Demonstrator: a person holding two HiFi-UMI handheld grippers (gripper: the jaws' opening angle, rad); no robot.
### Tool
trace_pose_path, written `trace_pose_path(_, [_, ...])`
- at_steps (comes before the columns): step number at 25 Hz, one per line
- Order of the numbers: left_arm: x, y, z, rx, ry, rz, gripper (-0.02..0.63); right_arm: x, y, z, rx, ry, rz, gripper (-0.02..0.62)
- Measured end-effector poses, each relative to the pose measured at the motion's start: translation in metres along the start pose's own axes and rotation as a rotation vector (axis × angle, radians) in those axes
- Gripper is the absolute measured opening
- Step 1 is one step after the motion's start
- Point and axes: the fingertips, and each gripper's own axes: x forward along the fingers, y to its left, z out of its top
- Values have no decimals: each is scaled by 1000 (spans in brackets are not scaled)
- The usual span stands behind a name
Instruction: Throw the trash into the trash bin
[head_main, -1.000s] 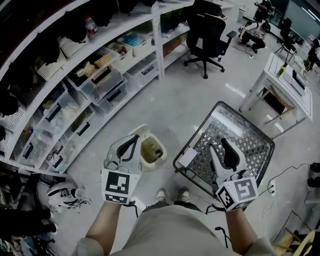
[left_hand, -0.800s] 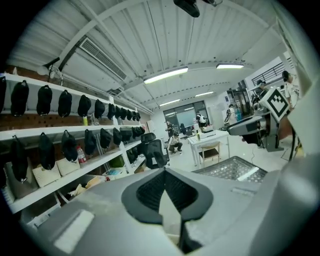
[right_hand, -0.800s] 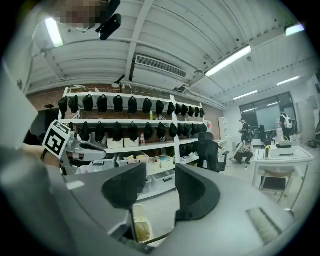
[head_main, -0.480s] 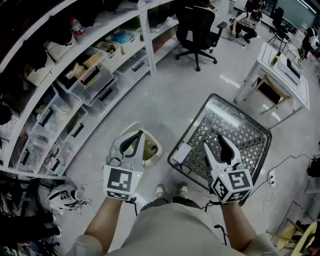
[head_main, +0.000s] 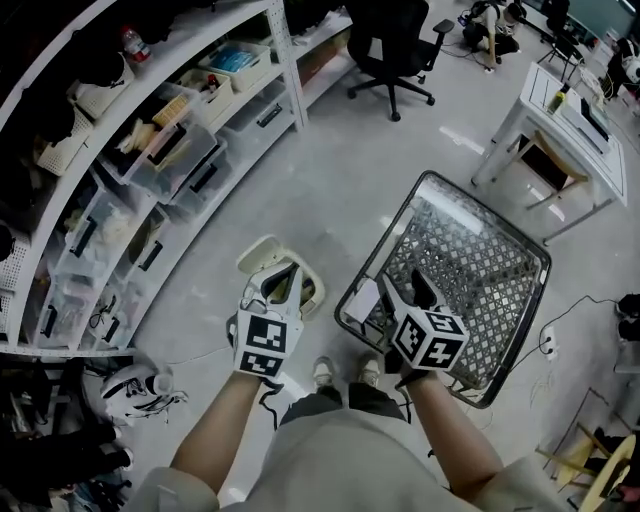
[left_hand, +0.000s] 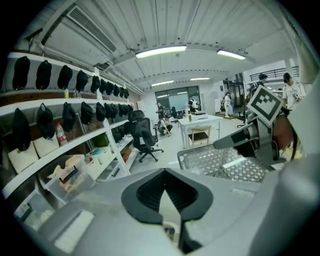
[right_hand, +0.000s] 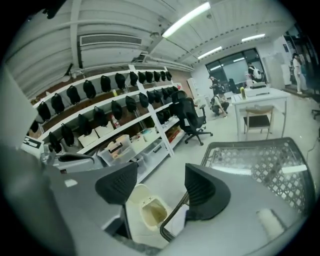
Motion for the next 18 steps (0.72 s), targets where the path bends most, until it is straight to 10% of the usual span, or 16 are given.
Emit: trace_pose_path(18, [77, -12, -126, -133, 236, -116, 3, 107, -69, -175, 195, 296, -301, 344])
